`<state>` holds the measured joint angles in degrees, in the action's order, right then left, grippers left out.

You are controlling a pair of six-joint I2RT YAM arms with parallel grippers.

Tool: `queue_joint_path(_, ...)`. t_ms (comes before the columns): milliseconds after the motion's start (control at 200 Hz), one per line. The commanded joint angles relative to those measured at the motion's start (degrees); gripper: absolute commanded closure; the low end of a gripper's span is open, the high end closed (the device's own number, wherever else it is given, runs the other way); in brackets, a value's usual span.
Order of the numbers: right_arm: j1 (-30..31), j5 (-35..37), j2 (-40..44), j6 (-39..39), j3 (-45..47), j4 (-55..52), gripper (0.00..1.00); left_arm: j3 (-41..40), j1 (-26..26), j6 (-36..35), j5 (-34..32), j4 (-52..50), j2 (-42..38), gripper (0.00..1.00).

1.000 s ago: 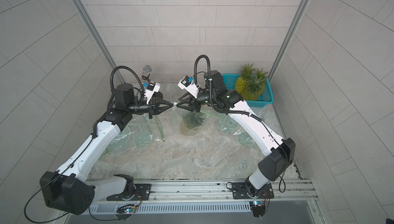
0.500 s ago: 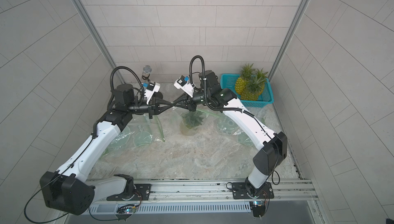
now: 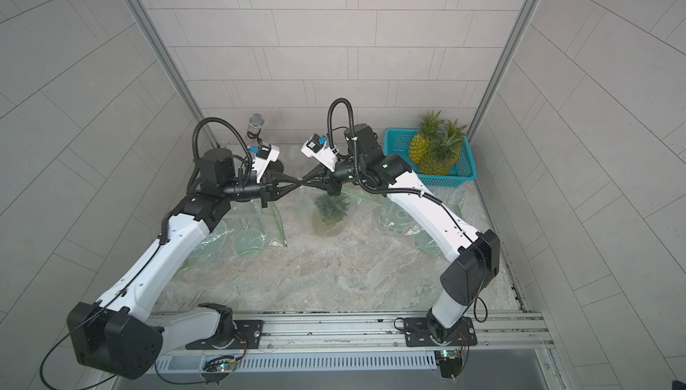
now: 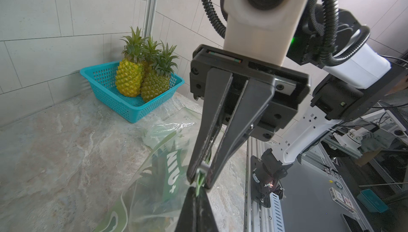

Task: Open the zip-top bag and take out the pineapple
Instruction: Unzip the zipper on the zipper food storage bag.

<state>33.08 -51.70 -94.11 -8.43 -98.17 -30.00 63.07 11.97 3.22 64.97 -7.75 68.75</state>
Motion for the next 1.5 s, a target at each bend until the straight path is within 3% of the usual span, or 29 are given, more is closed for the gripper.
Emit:
queue_joint_path(0, -1.27, 5.66, 1.2, -3.57, -0.32, -8.02, 1.0, -0.73, -2.37, 1.84, -3.65, 4.43, -2.99, 1.0)
queue_joint_path(220, -2.6, 7.86, 2.73, -4.82, 1.18, -9.92, 1.0, -3.99, -4.94, 6.42, -6.34, 11.45, -4.99, 1.0)
queue_joint_path(745, -10.45, 8.97, 10.09, -10.08, 6.44, -19.42, 1.0, -3.57, -9.8, 5.37, -11.41, 8.1, -5.23, 1.0)
queue_joint_path(1216, -14.67, 18.91, 16.83, -12.22, 10.49, -26.2, 1.0, -3.42, -11.96, 6.22, -14.65, 7.75, -4.74, 1.0)
queue_joint_path(1491, -15.41, 21.06, 18.54, -12.36, 11.18, -27.1, 1.0, -3.9, -12.31, 7.42, -14.06, 9.28, -4.55, 1.0)
